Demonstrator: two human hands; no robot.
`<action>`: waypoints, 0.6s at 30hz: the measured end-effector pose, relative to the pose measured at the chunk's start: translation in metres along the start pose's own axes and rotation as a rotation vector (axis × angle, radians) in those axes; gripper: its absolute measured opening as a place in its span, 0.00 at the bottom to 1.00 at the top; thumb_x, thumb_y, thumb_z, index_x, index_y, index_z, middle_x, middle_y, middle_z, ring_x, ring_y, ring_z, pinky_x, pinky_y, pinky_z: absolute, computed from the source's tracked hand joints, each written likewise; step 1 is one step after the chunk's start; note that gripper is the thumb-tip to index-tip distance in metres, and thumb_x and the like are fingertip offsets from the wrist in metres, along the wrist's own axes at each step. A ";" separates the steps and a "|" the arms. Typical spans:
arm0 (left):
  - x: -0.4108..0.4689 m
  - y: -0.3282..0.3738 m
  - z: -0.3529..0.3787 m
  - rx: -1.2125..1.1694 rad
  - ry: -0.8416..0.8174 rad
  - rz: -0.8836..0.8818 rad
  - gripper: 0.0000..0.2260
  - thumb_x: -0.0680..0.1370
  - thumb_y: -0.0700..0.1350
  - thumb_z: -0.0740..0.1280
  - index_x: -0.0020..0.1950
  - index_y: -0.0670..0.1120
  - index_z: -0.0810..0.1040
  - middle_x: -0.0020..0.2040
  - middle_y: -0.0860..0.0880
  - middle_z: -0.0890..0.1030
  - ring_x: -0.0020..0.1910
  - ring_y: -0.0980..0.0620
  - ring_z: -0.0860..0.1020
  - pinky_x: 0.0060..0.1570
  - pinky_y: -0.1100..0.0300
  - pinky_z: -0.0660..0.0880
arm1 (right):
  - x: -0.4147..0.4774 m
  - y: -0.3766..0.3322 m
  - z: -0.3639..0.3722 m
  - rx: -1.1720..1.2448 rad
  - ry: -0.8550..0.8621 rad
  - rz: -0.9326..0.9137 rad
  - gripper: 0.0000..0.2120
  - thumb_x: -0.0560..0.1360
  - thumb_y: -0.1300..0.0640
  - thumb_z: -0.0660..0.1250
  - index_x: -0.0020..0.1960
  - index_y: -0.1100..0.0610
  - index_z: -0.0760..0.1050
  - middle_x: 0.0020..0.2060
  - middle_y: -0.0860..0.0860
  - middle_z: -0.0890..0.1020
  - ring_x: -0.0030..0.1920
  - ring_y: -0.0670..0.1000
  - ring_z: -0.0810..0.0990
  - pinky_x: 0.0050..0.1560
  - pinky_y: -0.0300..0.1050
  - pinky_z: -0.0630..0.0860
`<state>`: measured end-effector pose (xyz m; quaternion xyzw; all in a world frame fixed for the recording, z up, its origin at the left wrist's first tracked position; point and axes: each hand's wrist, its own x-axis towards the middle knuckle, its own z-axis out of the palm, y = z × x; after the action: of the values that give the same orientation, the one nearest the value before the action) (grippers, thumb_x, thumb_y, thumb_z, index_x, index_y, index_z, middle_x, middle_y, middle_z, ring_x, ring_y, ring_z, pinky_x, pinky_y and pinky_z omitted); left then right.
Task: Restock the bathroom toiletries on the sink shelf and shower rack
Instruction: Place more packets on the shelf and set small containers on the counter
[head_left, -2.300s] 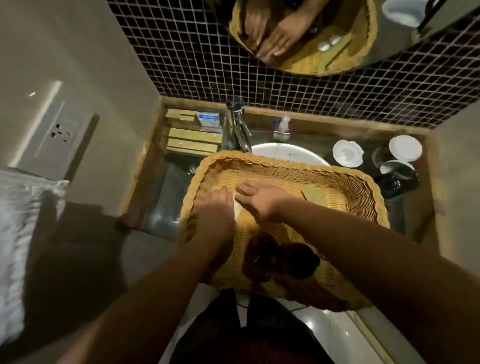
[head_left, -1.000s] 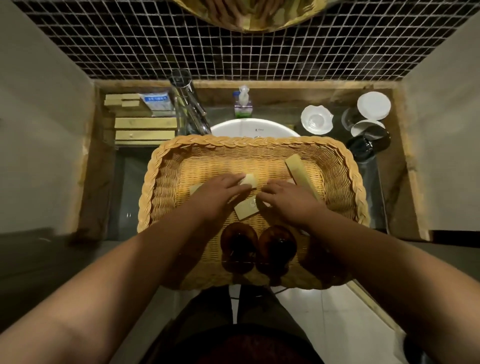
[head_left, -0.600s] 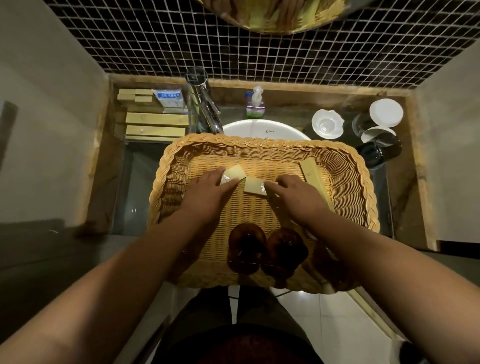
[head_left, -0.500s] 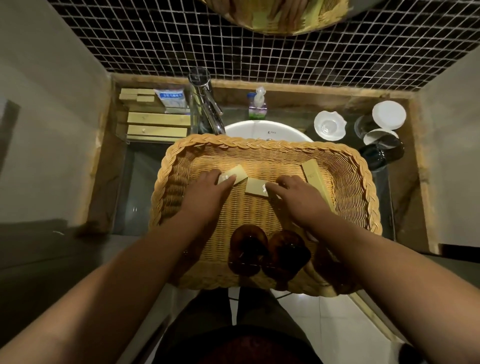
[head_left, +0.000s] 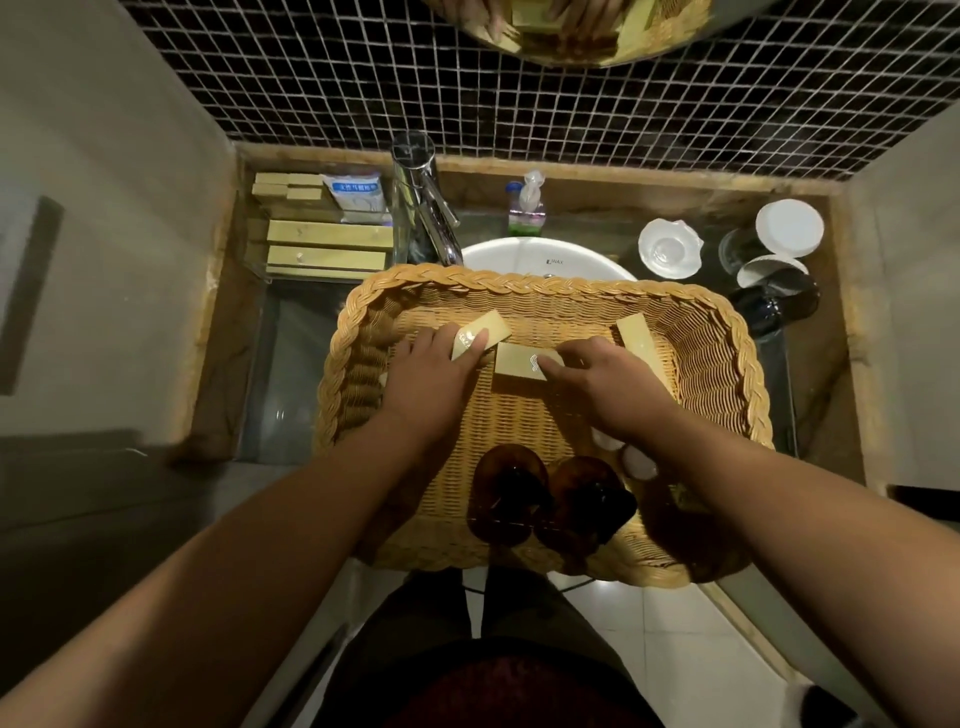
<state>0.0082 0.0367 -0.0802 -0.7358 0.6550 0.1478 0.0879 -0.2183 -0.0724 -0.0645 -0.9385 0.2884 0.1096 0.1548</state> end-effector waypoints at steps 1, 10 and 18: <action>0.000 0.001 -0.006 0.004 0.022 0.004 0.32 0.79 0.58 0.61 0.80 0.55 0.53 0.76 0.42 0.64 0.71 0.41 0.64 0.66 0.44 0.64 | 0.002 0.000 -0.006 -0.027 0.067 -0.047 0.17 0.80 0.38 0.60 0.60 0.46 0.78 0.53 0.49 0.81 0.53 0.52 0.78 0.53 0.49 0.76; 0.003 -0.001 -0.069 0.005 0.065 0.042 0.31 0.80 0.55 0.58 0.81 0.58 0.49 0.79 0.44 0.59 0.75 0.41 0.60 0.71 0.45 0.61 | 0.016 0.001 -0.066 -0.166 0.031 -0.062 0.33 0.71 0.53 0.73 0.75 0.48 0.69 0.67 0.59 0.74 0.63 0.62 0.73 0.60 0.56 0.73; -0.008 -0.047 -0.121 0.038 0.227 -0.034 0.36 0.76 0.44 0.70 0.79 0.58 0.56 0.77 0.48 0.64 0.72 0.44 0.64 0.71 0.48 0.62 | 0.051 -0.007 -0.119 -0.253 0.117 -0.014 0.38 0.73 0.59 0.73 0.77 0.41 0.60 0.70 0.56 0.70 0.67 0.58 0.69 0.63 0.55 0.73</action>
<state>0.0661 0.0106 0.0329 -0.7569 0.6509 0.0495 0.0298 -0.1592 -0.1345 0.0327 -0.9573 0.2745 0.0891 0.0188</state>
